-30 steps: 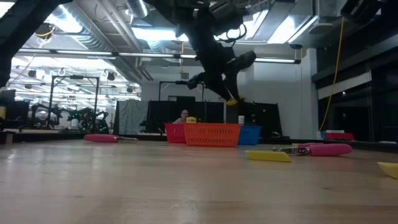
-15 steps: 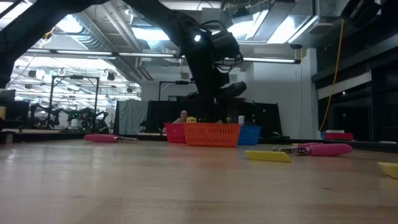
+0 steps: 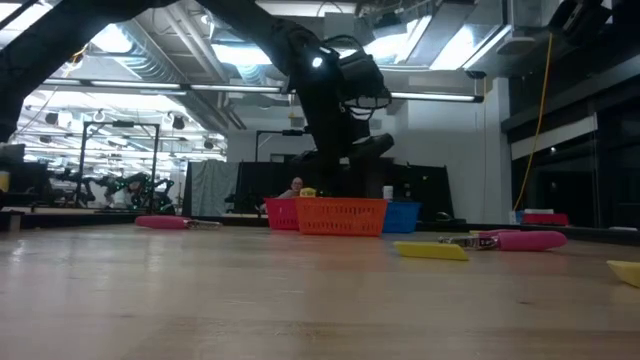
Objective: Pick & Place School Supplies
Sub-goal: Put the yellow eraser into the orange bin
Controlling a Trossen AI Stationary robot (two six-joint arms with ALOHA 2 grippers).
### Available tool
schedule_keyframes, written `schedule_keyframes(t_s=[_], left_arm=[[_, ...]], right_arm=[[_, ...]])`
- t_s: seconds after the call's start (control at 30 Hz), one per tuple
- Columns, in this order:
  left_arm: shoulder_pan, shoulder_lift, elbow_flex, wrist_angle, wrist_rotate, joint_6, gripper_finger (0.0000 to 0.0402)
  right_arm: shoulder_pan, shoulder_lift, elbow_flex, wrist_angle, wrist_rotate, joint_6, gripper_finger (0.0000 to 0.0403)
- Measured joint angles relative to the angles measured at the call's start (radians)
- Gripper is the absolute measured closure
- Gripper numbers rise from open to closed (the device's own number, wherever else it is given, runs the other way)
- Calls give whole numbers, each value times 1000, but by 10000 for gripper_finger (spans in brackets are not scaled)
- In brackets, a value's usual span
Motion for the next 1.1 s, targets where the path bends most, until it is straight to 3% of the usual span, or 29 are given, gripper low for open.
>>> schedule_keyframes(t_s=[0.17,0.27,0.37,0.53,0.73,0.93,1.1], left_arm=[[-36,-24,0,52,164,157,209],[-86,-51,0,42,276,177,210],[-169,-68,0,-9,325,172,213],[-357,-68,0,-24,317,335,211],[-516,-52,0,57,-10,608,208],[-473,6,0,55,112,496,187],[-430,27,0,59,203,503,179]], right_arm=[[0,0,0,0,0,-4,198],[0,0,0,0,0,-2,198],[0,0,0,-5,9,1,197],[0,0,0,-5,14,0,197],[0,0,0,-6,12,17,197],[0,0,0,-3,-11,30,197],[11,0,0,-3,-18,45,197]])
